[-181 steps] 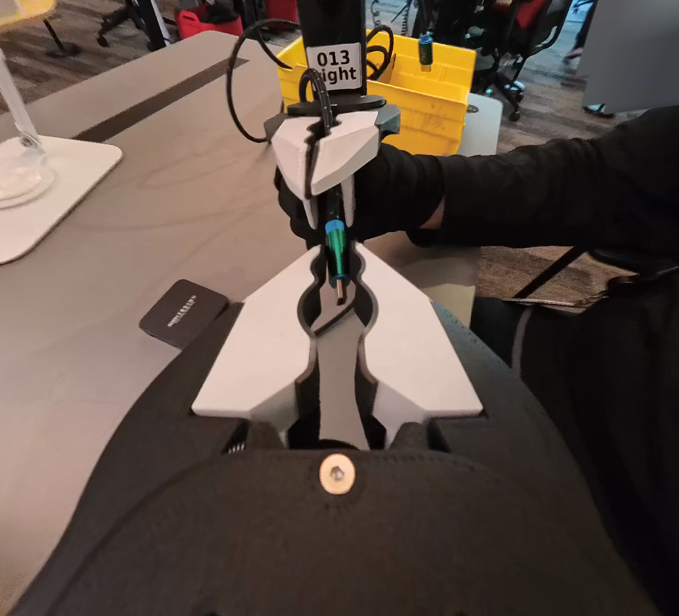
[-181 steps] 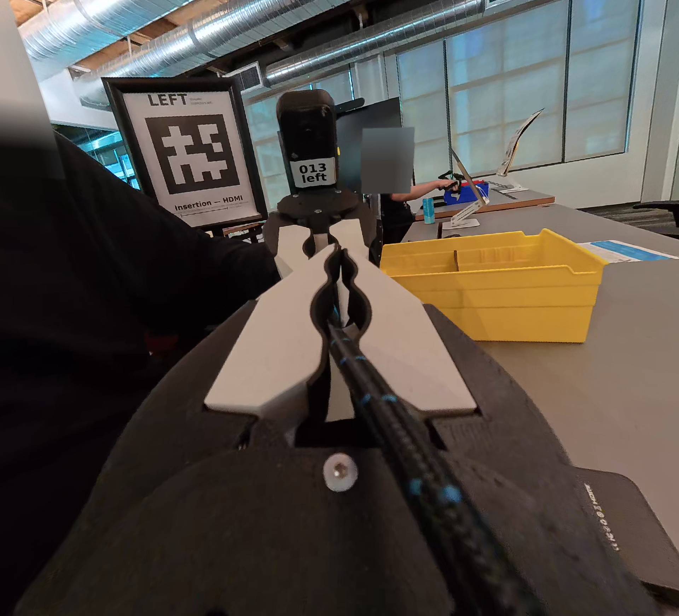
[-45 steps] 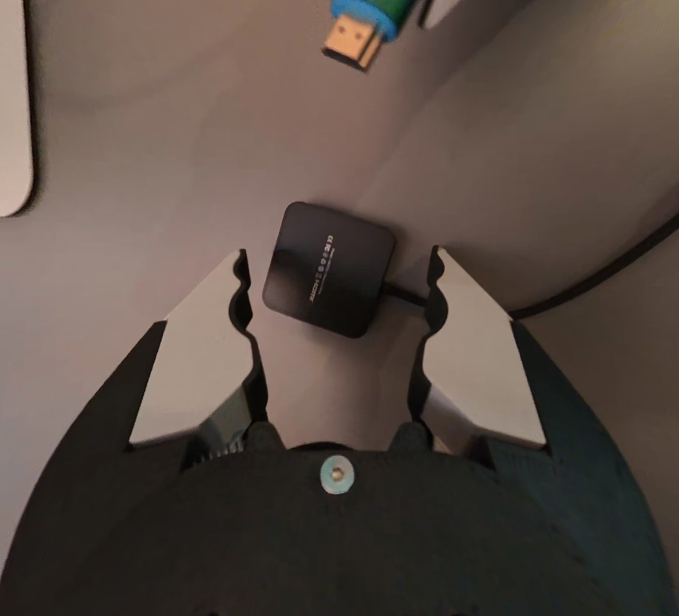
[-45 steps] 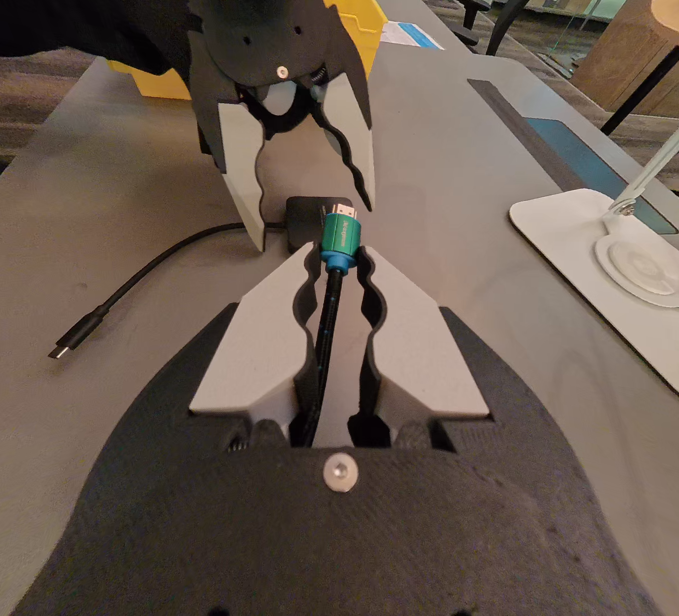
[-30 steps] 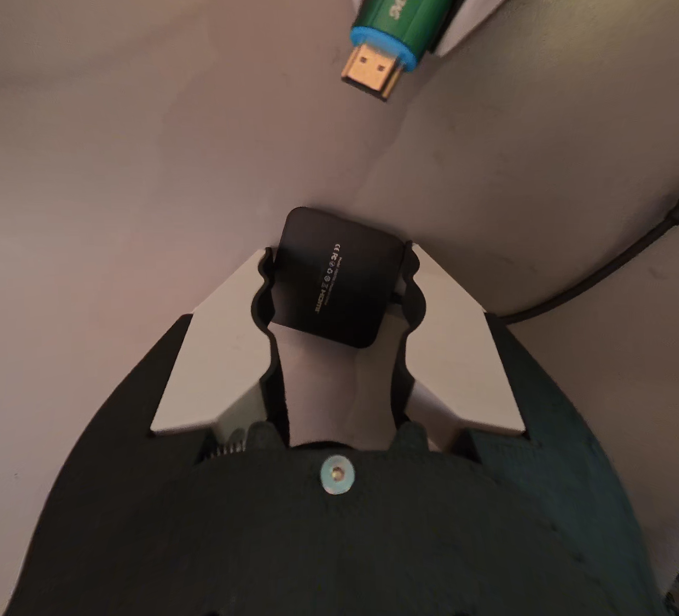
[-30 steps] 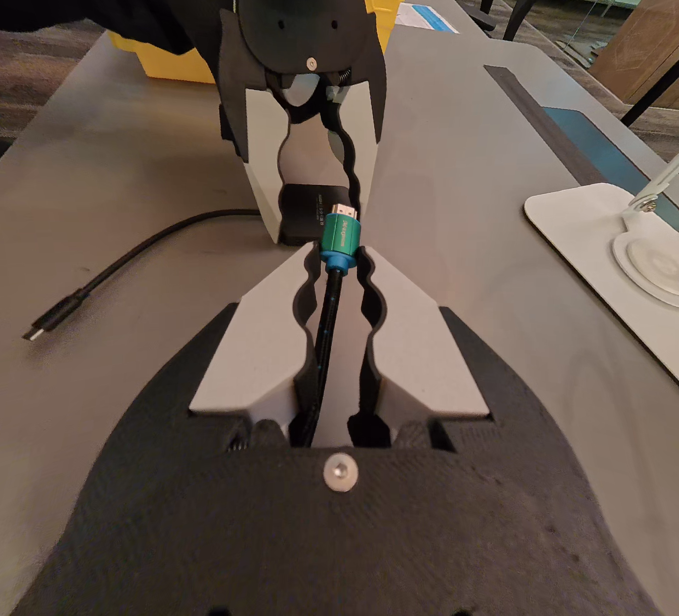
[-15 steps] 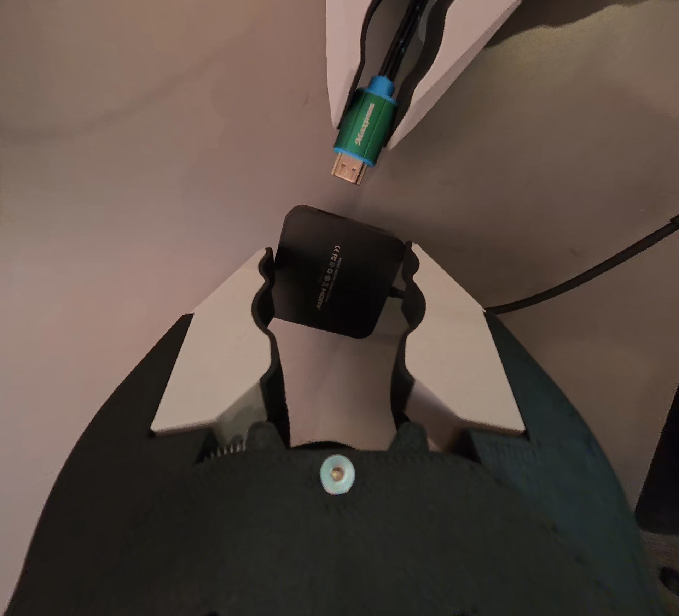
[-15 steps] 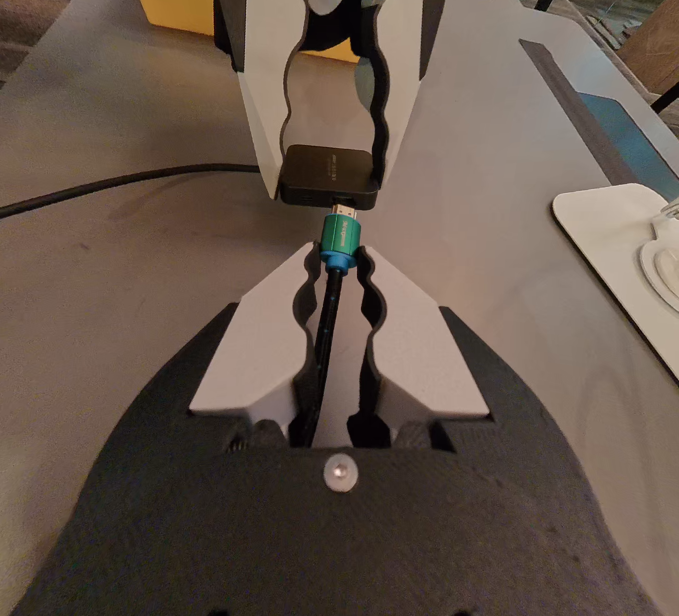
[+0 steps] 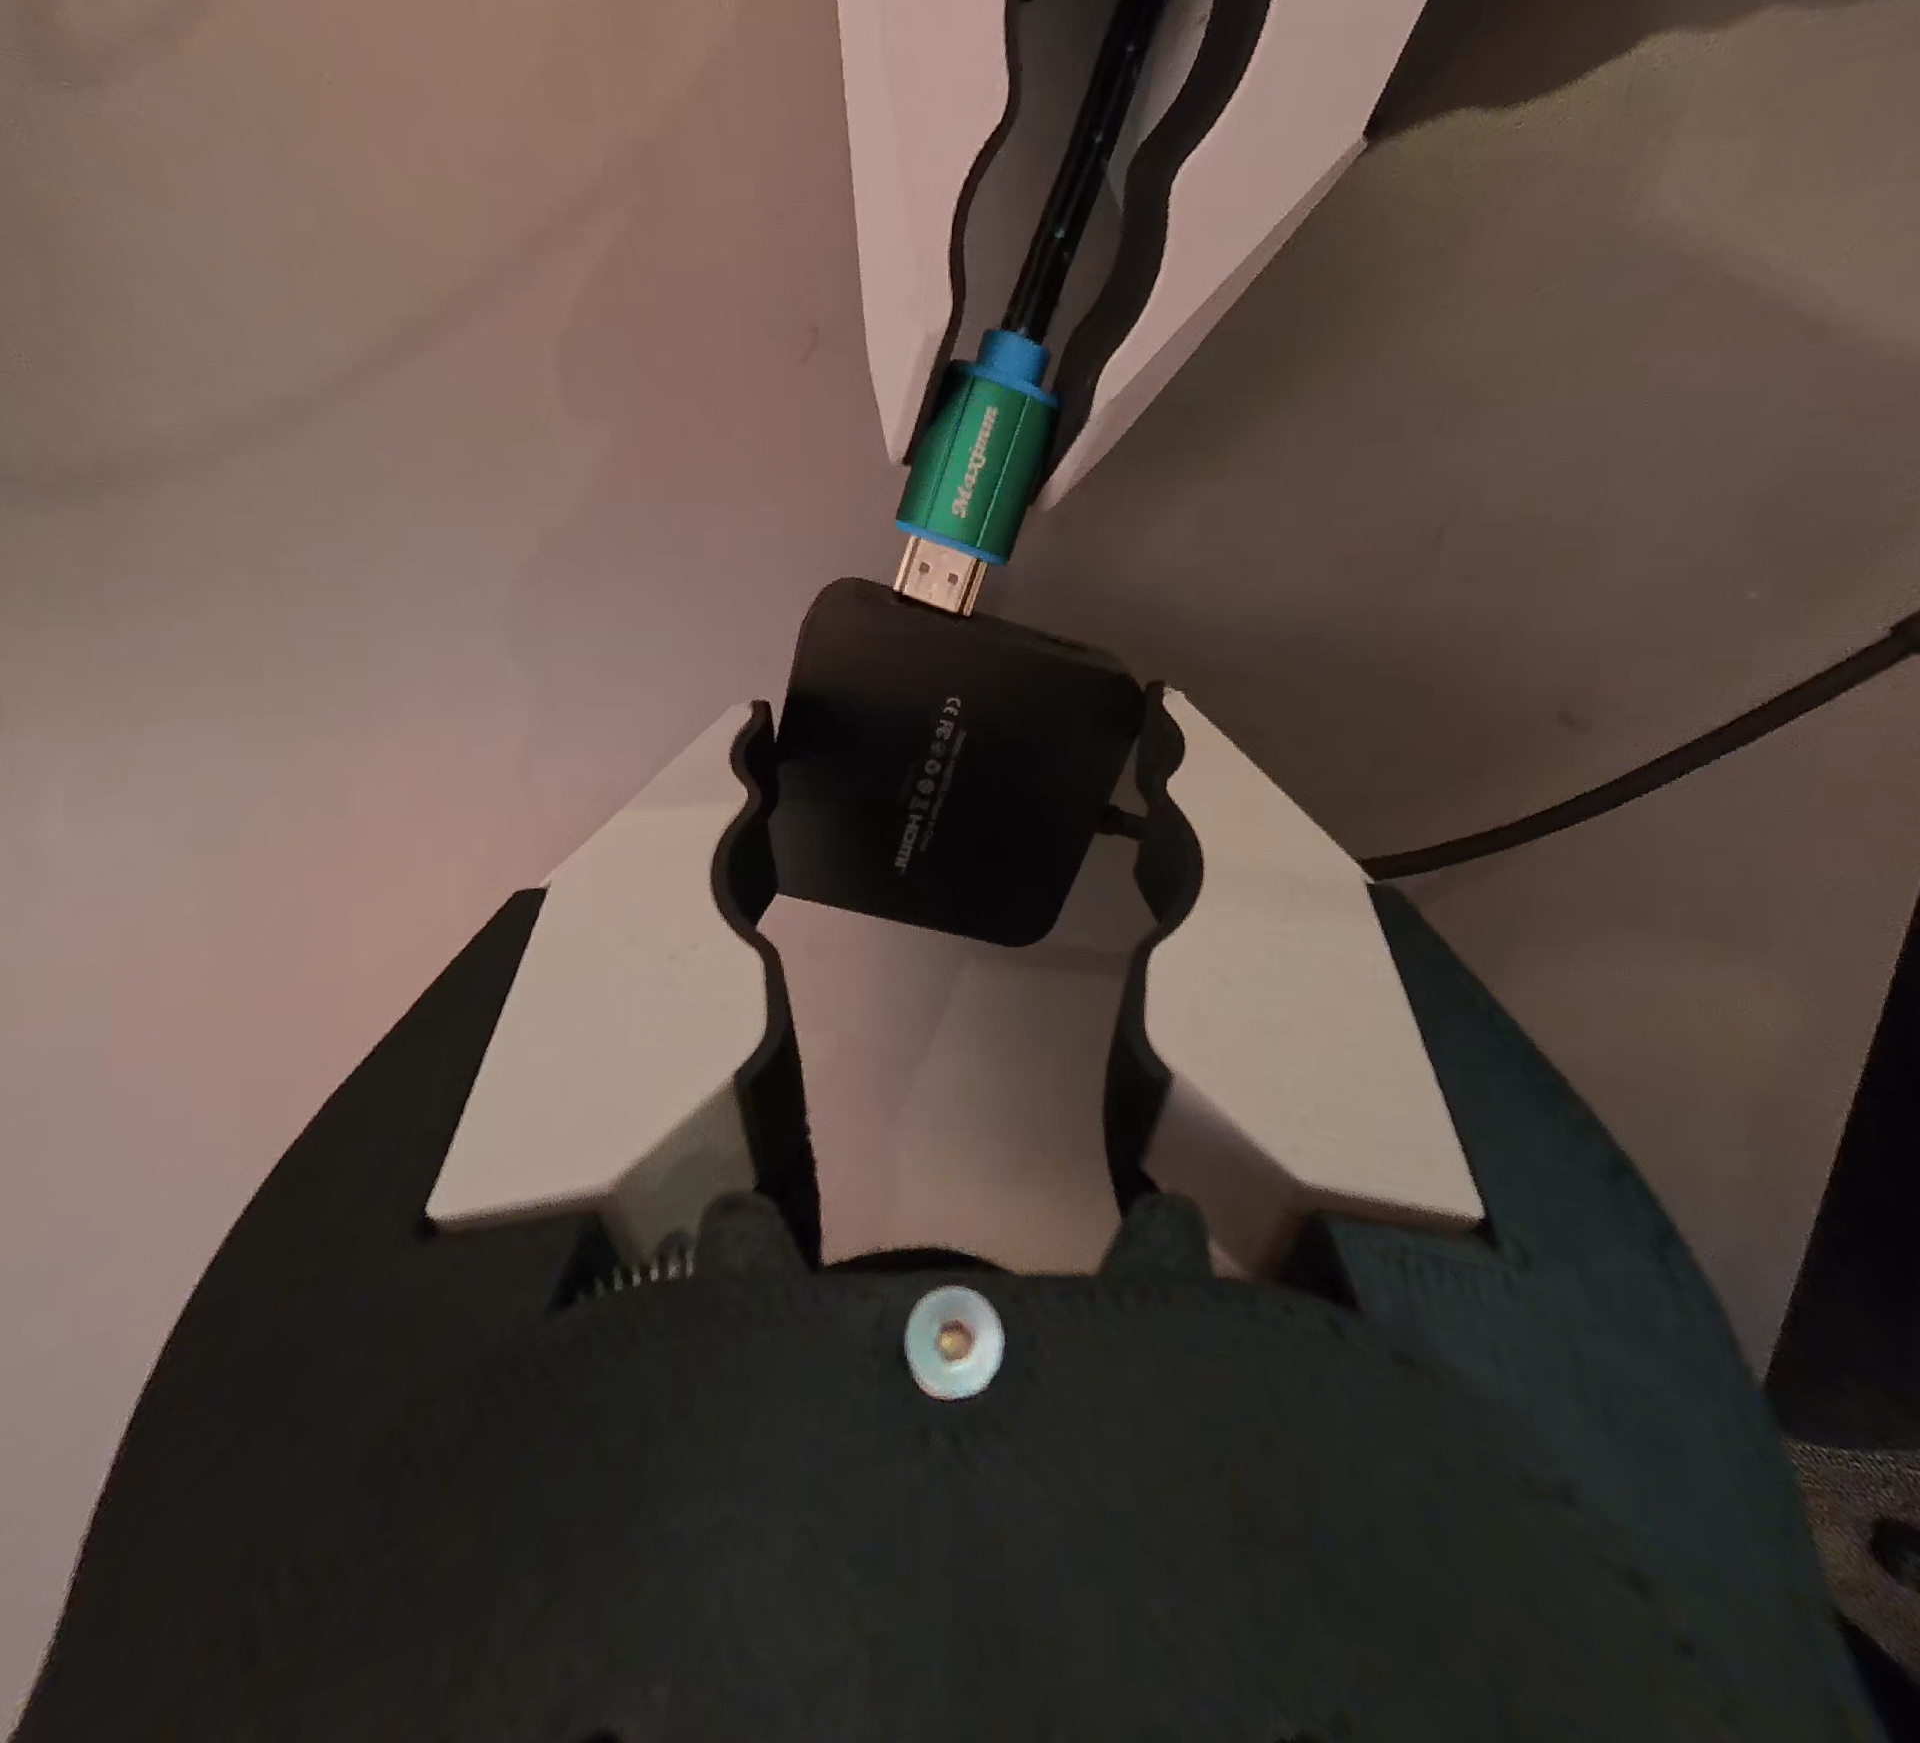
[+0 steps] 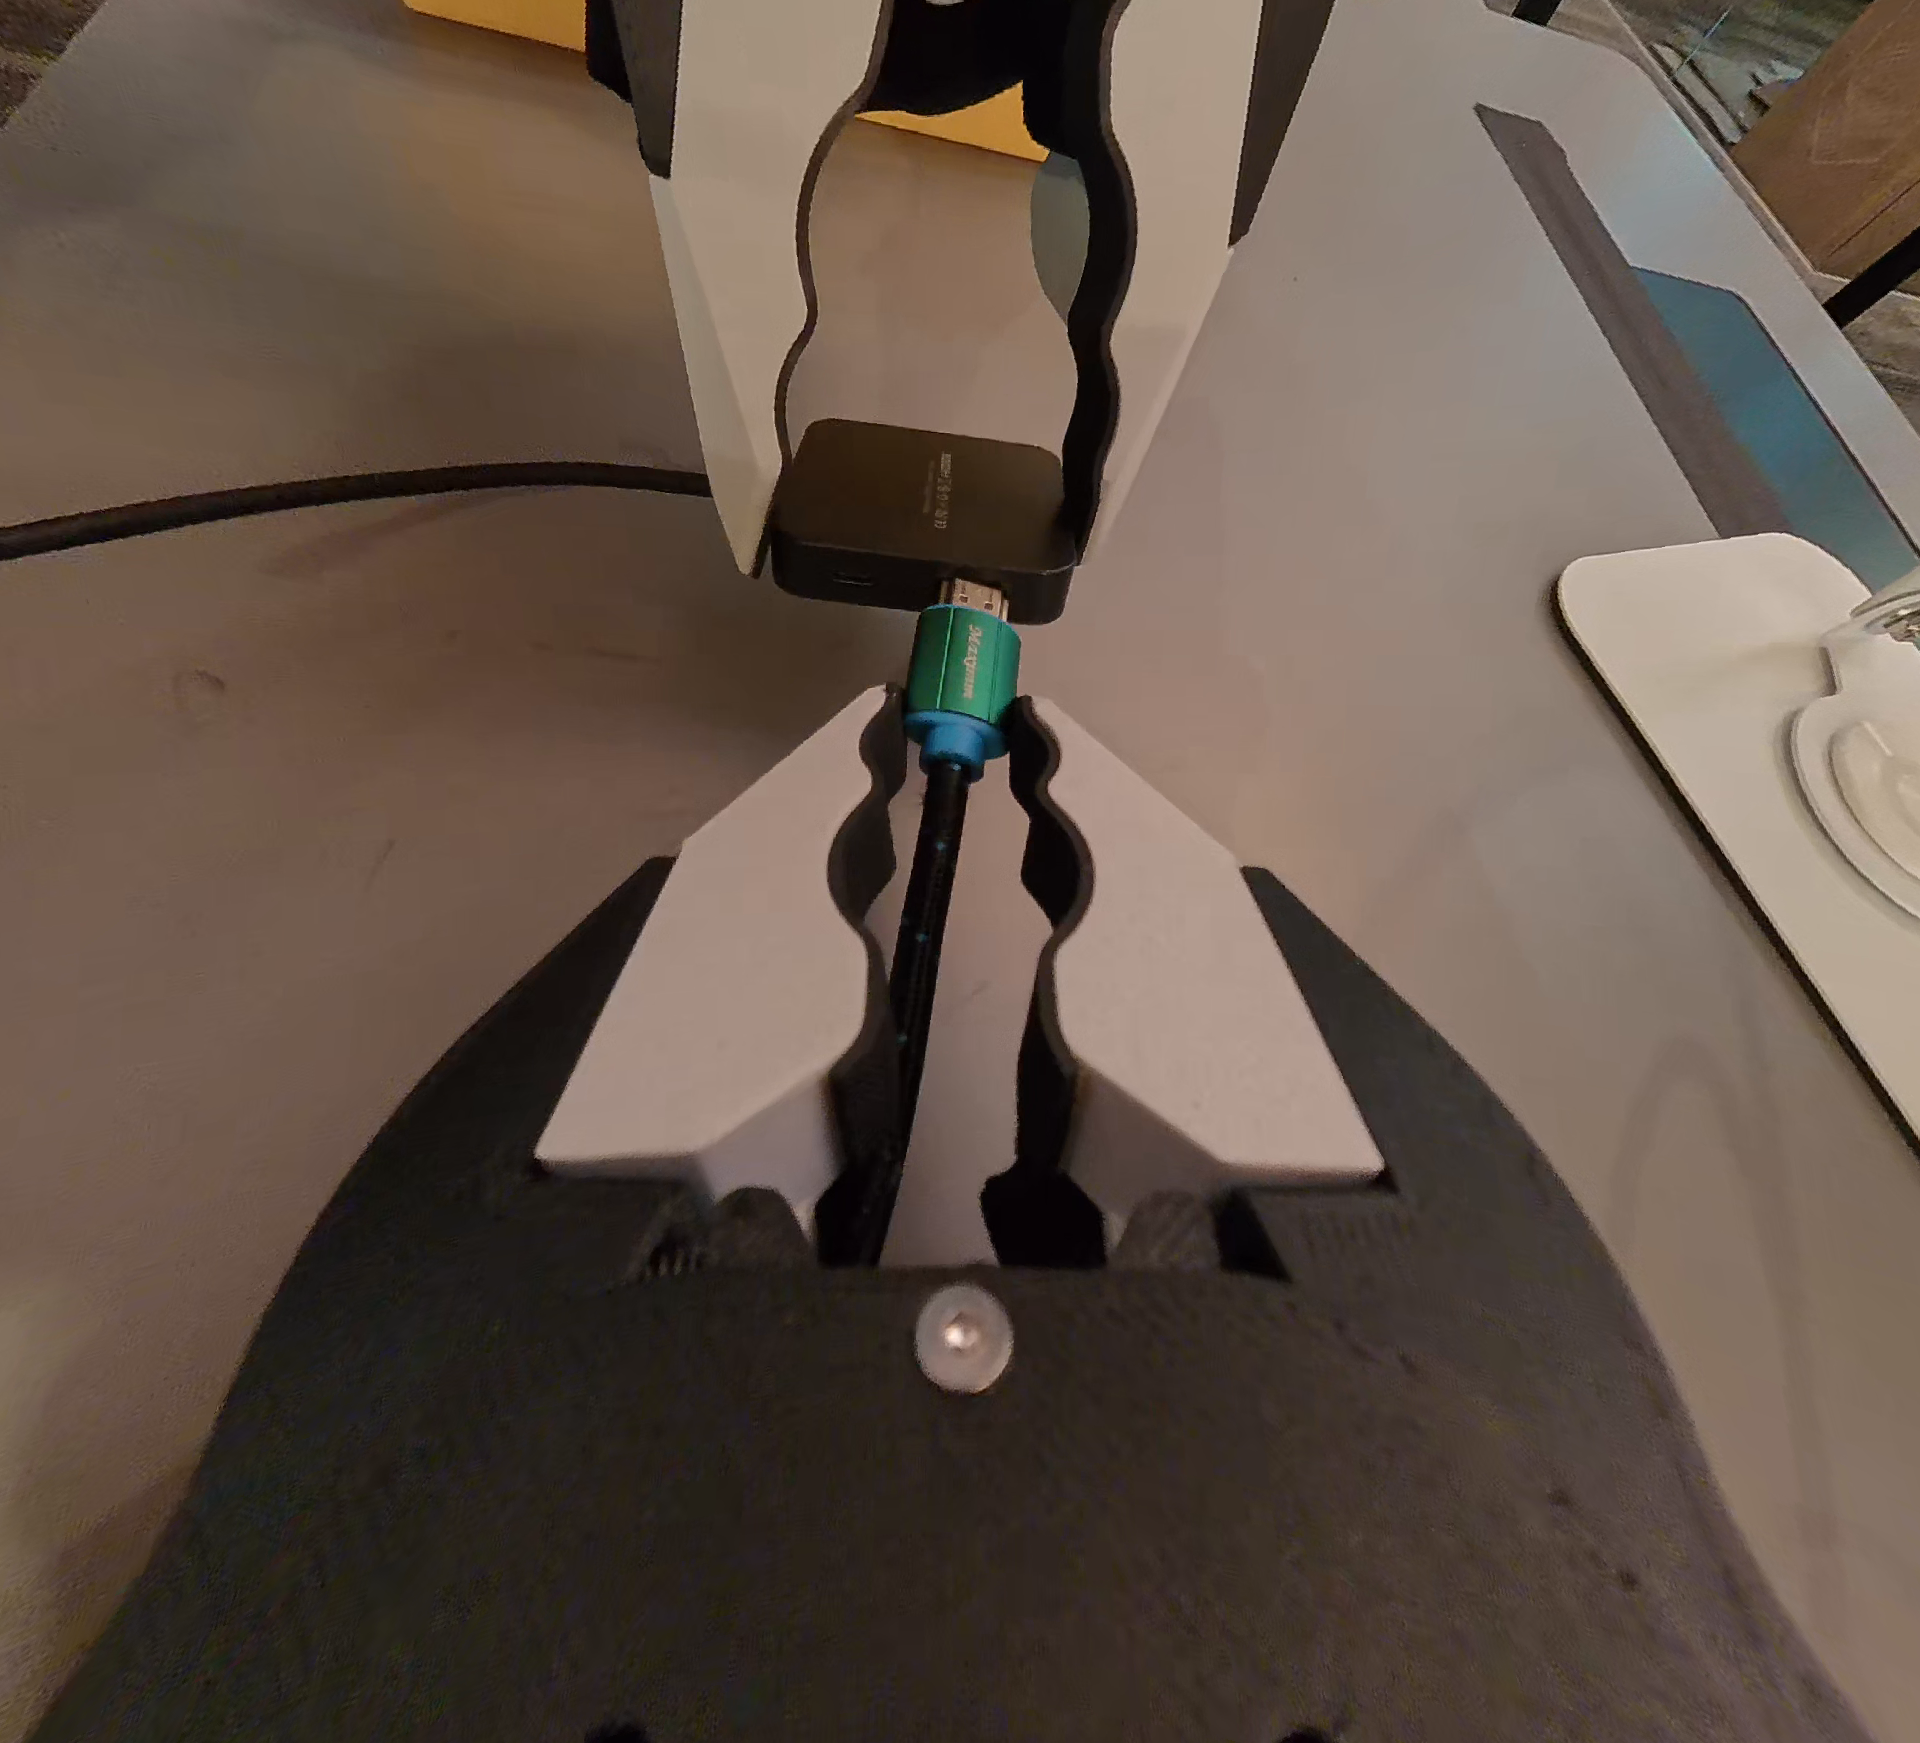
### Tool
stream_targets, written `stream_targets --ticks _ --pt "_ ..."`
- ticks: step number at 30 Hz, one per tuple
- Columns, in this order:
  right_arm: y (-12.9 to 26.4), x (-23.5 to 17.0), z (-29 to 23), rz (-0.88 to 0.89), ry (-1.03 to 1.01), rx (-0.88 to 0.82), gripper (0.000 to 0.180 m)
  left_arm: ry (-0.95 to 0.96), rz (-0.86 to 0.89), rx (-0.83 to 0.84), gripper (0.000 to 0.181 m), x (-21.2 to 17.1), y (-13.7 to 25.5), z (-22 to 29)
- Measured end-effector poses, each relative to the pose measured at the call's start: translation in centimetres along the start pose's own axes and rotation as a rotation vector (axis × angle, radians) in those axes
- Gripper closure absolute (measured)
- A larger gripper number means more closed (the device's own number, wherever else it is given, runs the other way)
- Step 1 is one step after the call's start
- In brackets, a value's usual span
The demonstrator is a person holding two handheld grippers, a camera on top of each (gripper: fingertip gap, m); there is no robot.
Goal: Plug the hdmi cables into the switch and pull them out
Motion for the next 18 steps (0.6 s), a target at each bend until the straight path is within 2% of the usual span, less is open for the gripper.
stream_targets --ticks 12,18 --pt "-0.45 -0.44 -0.50 -0.075 0.079 0.000 0.162 -0.011 -0.053 -0.017 0.113 0.11 -0.66 0.20" --pt "-0.16 -0.47 -0.14 -0.041 0.063 -0.012 0.163 -0.034 -0.028 0.019 0.114 0.78 -0.38 0.11"
Point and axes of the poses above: each gripper's, where its closed fingertips meet, y back along the fingers, x out of its top, z = x × y across the jaws, the point moved 5 cm from there along y, back along the fingers, and after that the axes turned 10 degrees about z, right-handed, at the moved point
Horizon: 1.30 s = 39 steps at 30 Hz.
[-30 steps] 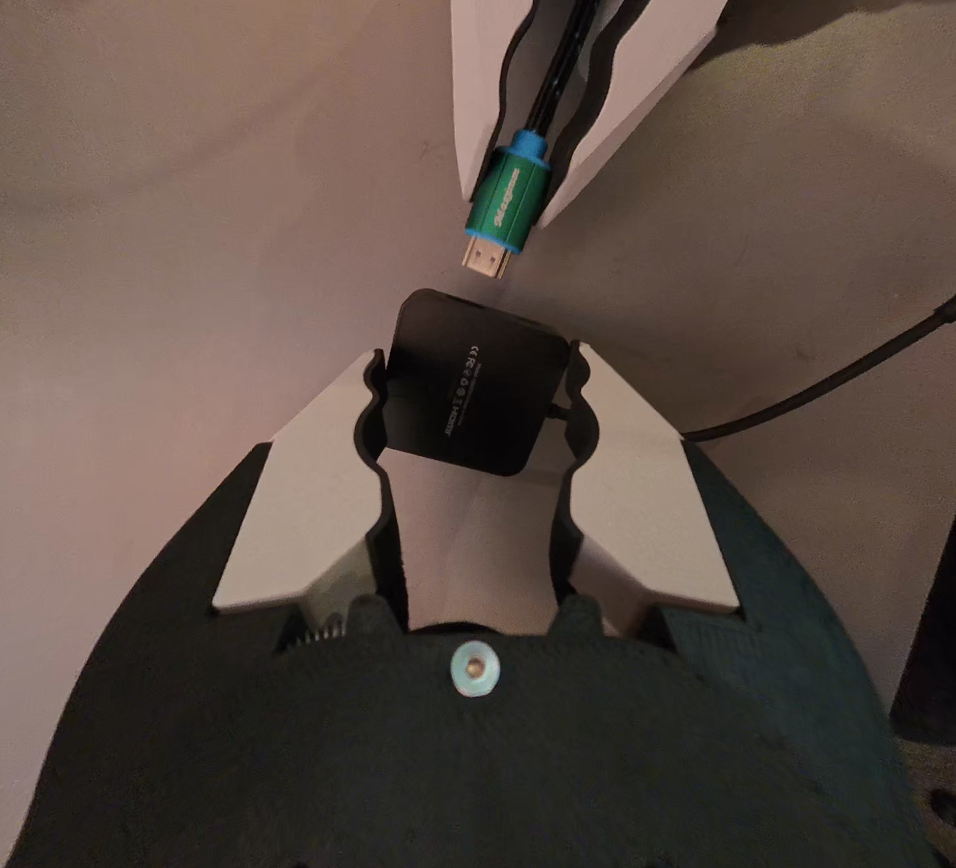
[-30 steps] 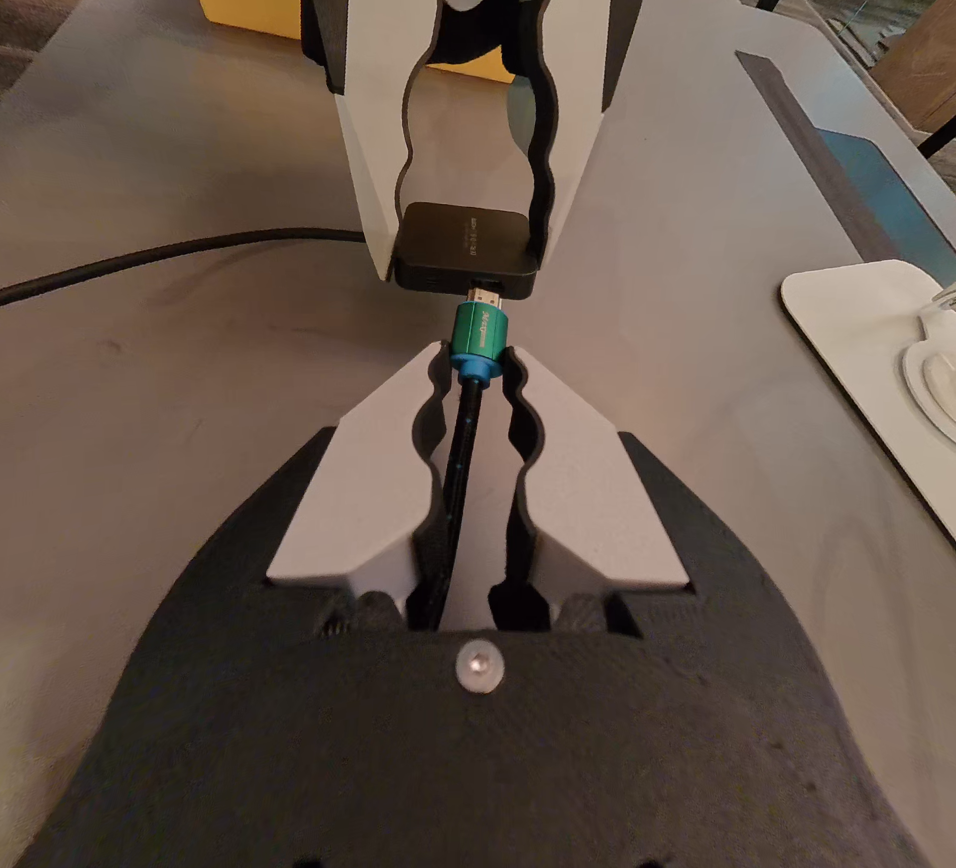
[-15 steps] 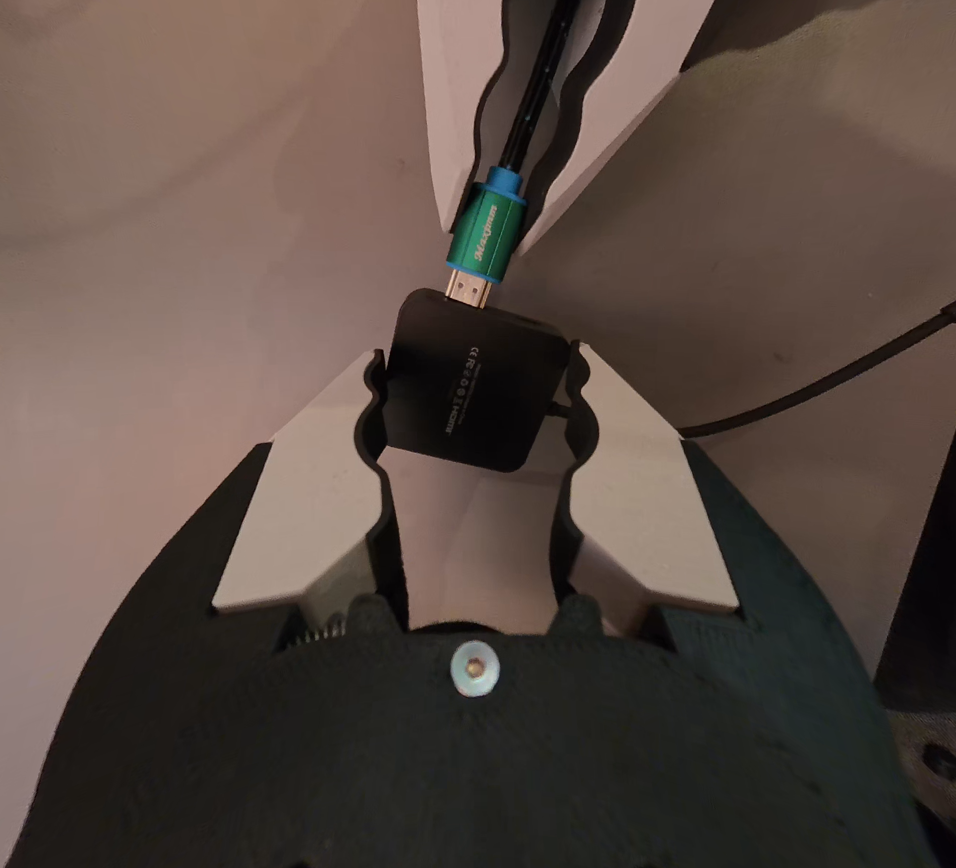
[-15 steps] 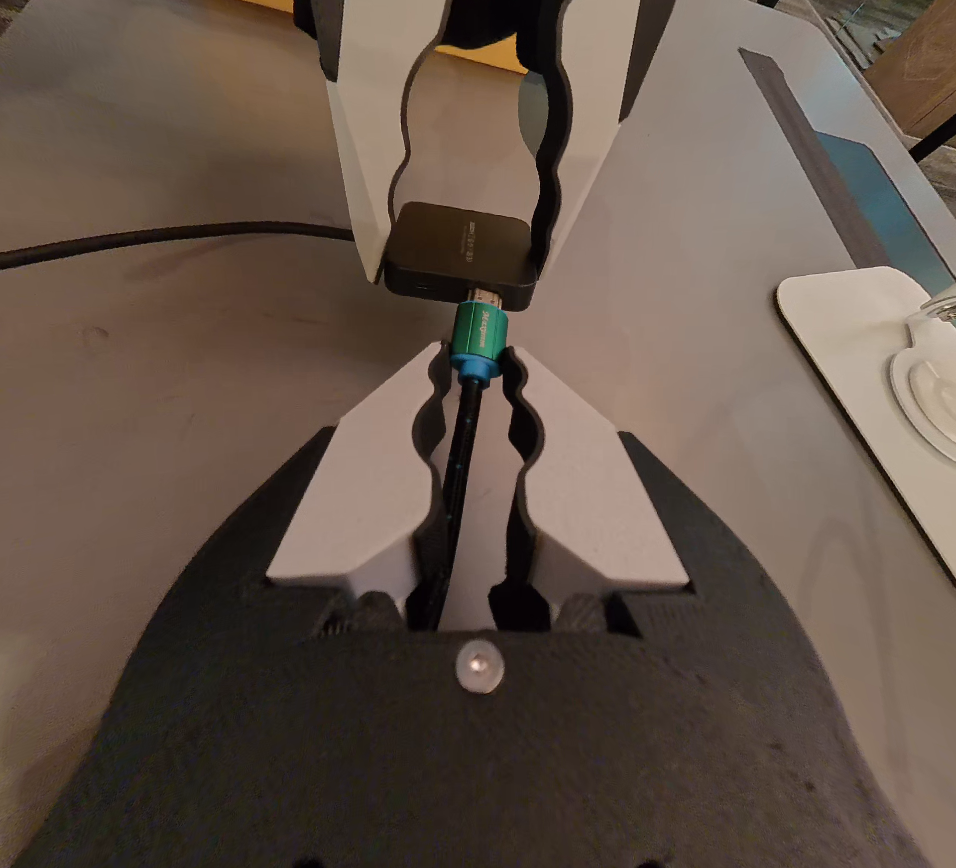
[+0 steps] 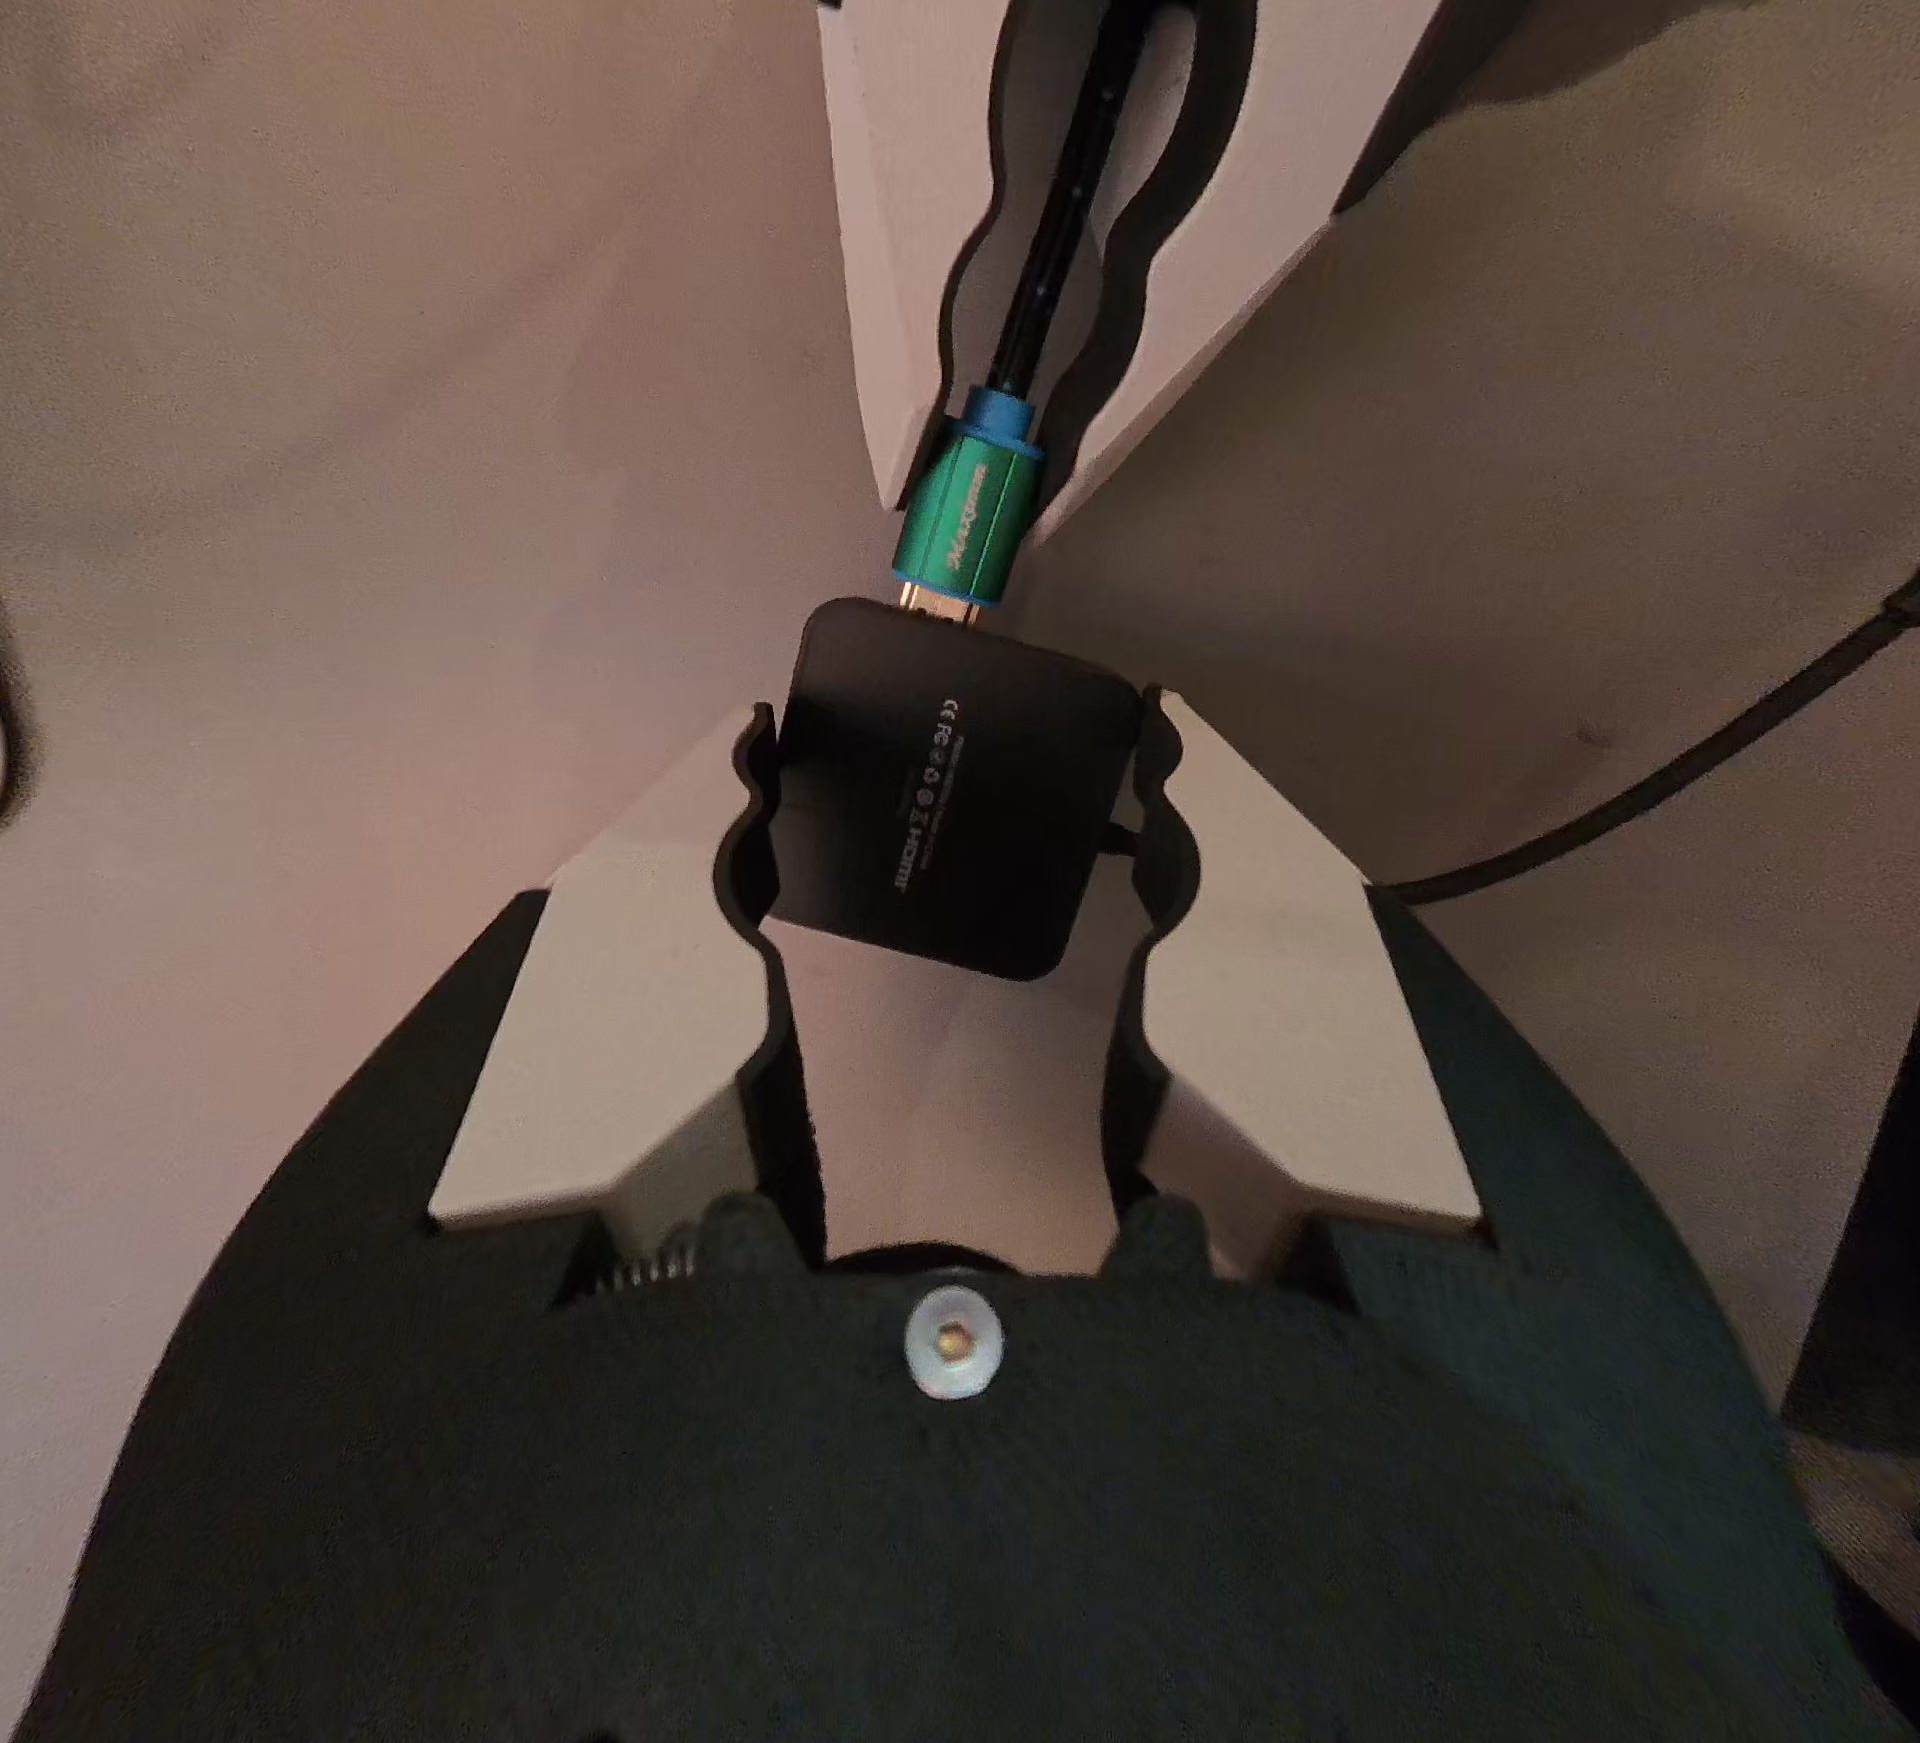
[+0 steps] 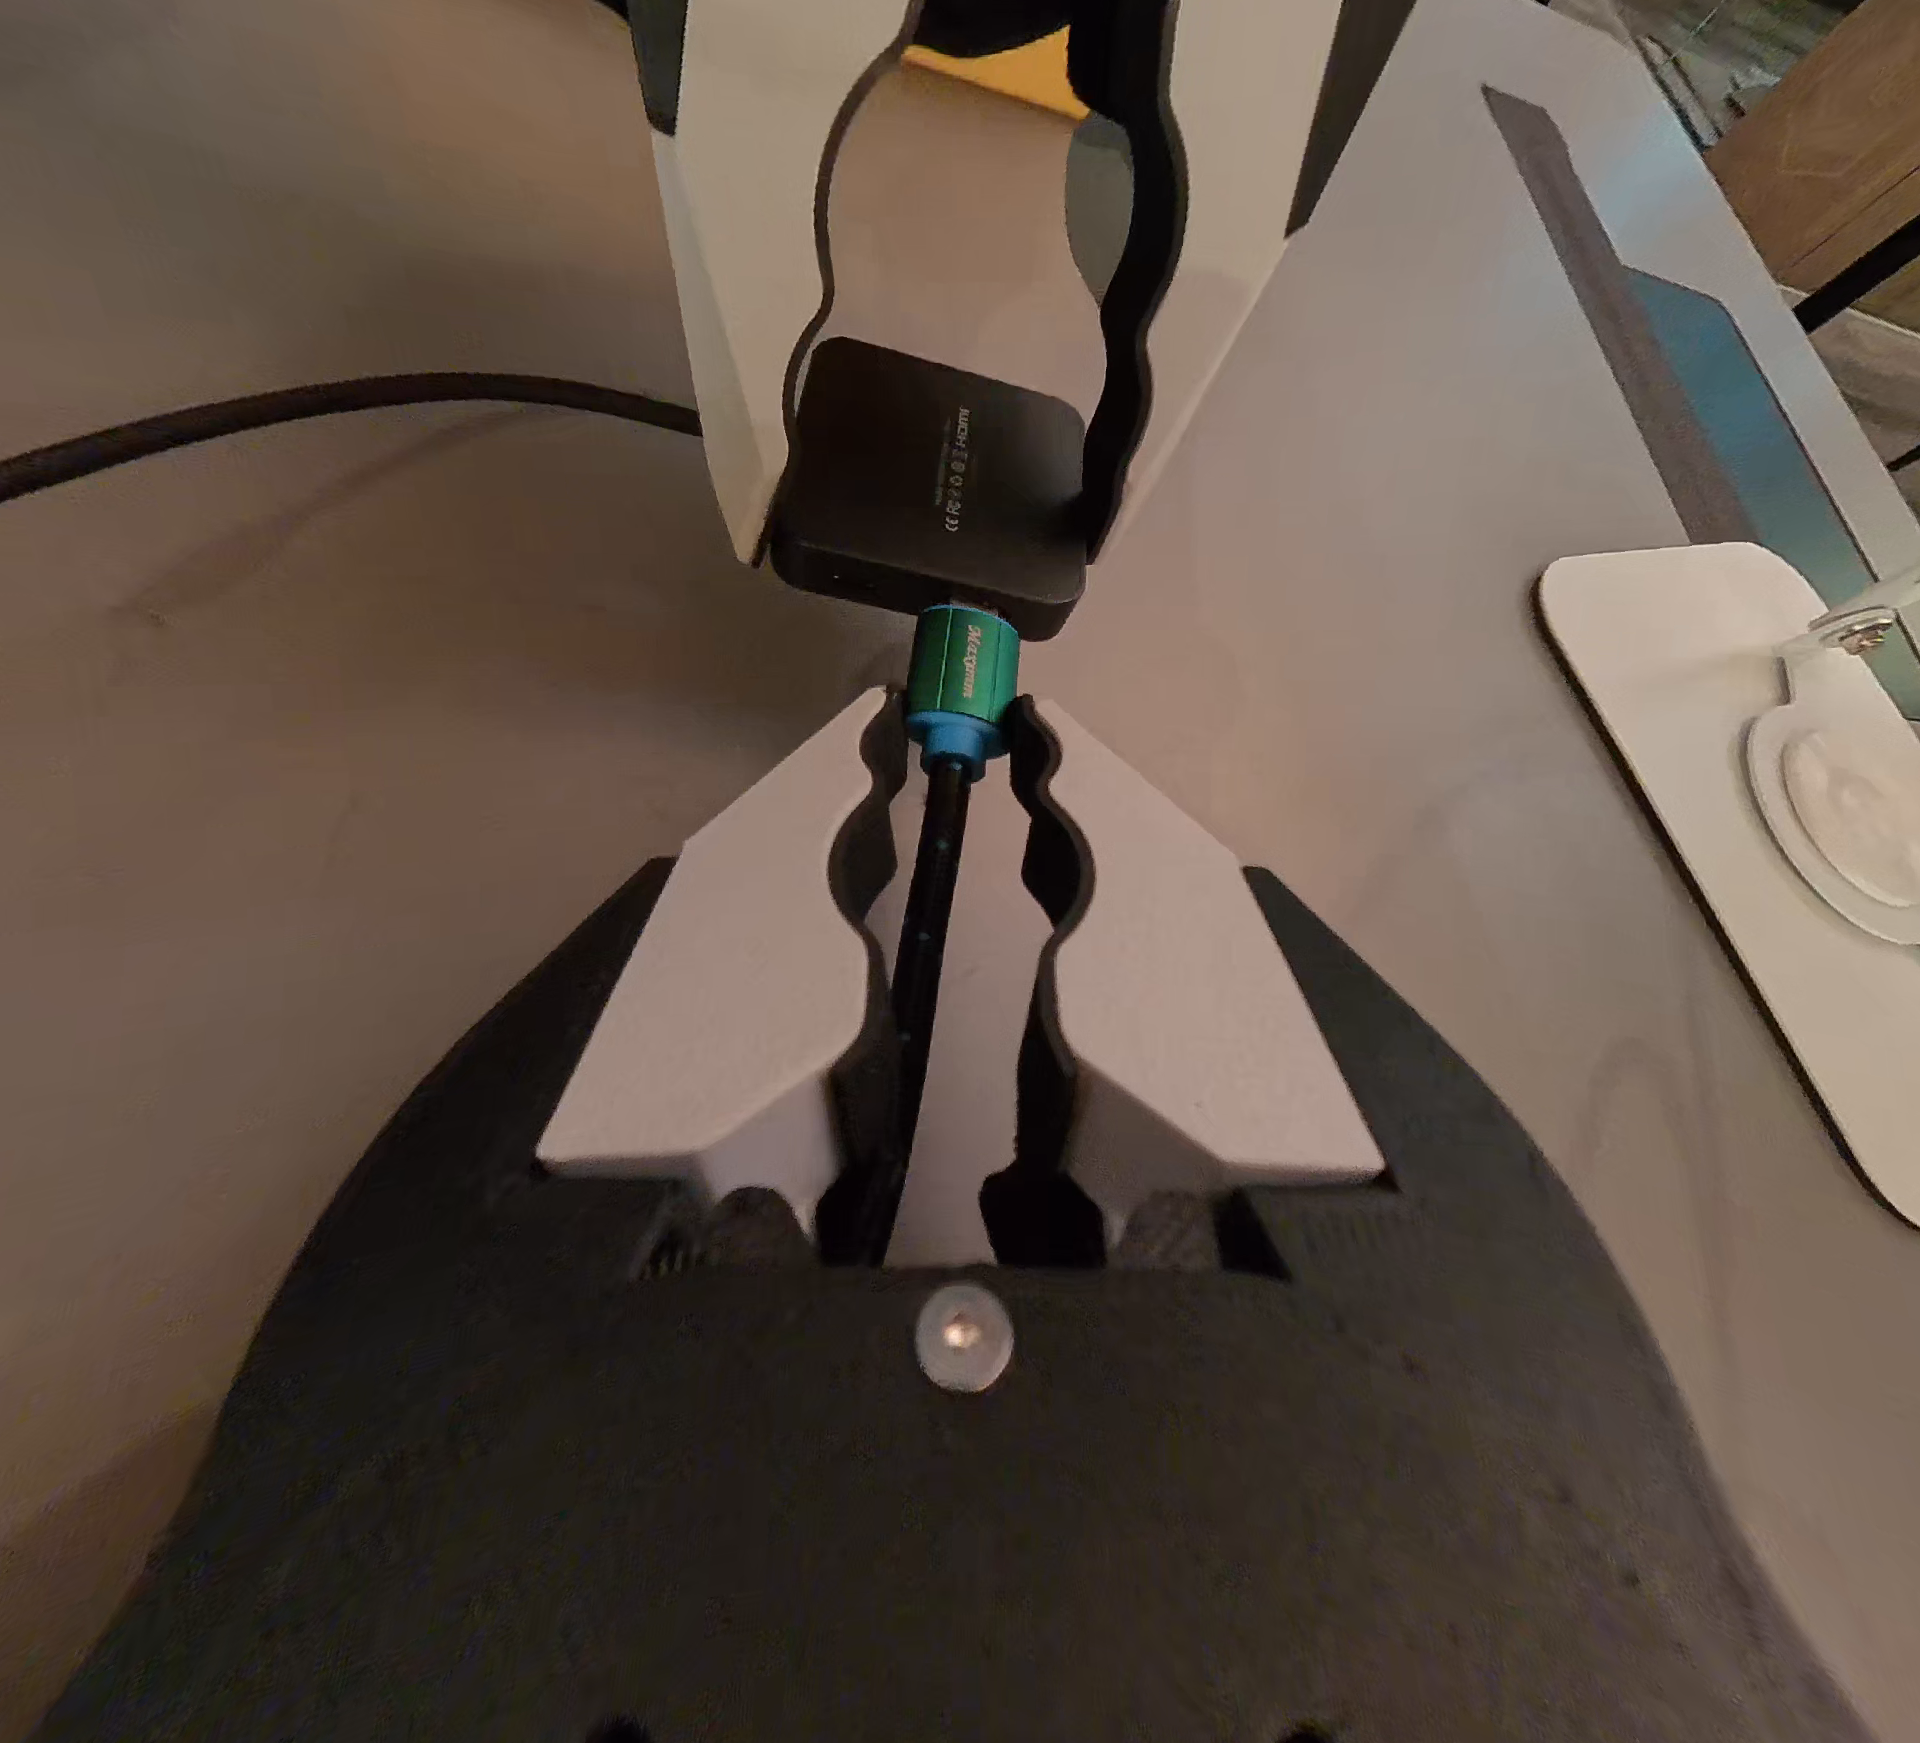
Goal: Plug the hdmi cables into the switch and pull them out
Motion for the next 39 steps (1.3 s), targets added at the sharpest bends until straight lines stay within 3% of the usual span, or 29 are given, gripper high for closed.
stream_targets --ticks 39 --pt "2.0 2.2 0.1 0.200 0.060 0.070 0.163 -0.157 0.115 0.020 0.121 3.0 2.4 2.0"
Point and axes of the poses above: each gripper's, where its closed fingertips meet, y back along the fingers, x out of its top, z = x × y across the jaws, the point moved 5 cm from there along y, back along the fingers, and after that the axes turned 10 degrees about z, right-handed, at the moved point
